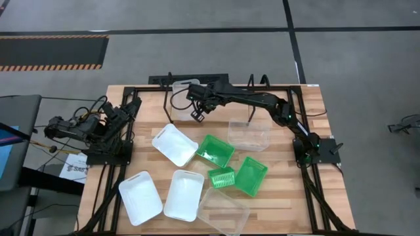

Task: Stack baskets on shelf by color
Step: Put the bottom right transparent bin on the shelf, then stack the top transparent bin on top of the transparent bin on the shelf

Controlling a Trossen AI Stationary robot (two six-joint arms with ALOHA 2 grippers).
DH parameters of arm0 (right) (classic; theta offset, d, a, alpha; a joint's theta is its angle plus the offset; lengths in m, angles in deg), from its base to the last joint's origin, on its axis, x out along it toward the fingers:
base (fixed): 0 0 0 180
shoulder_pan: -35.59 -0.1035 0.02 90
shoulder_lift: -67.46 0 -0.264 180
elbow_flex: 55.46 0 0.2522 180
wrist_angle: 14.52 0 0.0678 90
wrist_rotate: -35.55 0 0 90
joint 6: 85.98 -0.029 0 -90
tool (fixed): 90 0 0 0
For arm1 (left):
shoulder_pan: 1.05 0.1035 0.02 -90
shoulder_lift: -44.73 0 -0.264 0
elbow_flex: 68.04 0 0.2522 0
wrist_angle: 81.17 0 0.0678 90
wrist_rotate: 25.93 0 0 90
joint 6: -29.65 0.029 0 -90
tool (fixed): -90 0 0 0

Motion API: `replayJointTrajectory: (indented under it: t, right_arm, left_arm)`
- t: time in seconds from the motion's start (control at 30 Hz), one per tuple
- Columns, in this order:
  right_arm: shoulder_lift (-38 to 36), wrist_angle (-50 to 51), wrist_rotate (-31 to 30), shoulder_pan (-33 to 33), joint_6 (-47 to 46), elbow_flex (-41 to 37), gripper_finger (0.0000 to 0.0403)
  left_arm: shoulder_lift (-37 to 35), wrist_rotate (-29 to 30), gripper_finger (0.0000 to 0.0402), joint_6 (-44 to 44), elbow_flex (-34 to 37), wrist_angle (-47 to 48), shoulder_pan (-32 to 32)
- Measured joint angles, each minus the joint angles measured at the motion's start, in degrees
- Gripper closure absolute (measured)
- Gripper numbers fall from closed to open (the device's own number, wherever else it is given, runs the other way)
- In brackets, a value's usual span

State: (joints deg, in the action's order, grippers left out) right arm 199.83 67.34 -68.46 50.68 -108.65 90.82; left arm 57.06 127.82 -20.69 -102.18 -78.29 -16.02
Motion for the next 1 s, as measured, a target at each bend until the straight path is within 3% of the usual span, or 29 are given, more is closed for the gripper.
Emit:
replayJointTrajectory:
  t: [0.23, 0.87, 1.0]
  right_arm:
    - [0.1, 0.0, -0.3, 0.4, -0.7, -3.5, 0.0391]
    - [-0.3, -3.3, 3.6, 0.1, 0.7, -1.5, 0.0390]
    - [-0.8, 4.0, 4.7, 0.0, 3.1, 2.5, 0.0389]
  left_arm:
    - [0.0, 0.0, 0.0123, 0.0, 0.0, 0.0, 0.0]
    - [0.0, 0.0, 0.0123, 0.1, 0.0, 0.1, 0.0]
    - [0.0, 0.0, 0.0123, 0.1, 0.0, 0.1, 0.0]
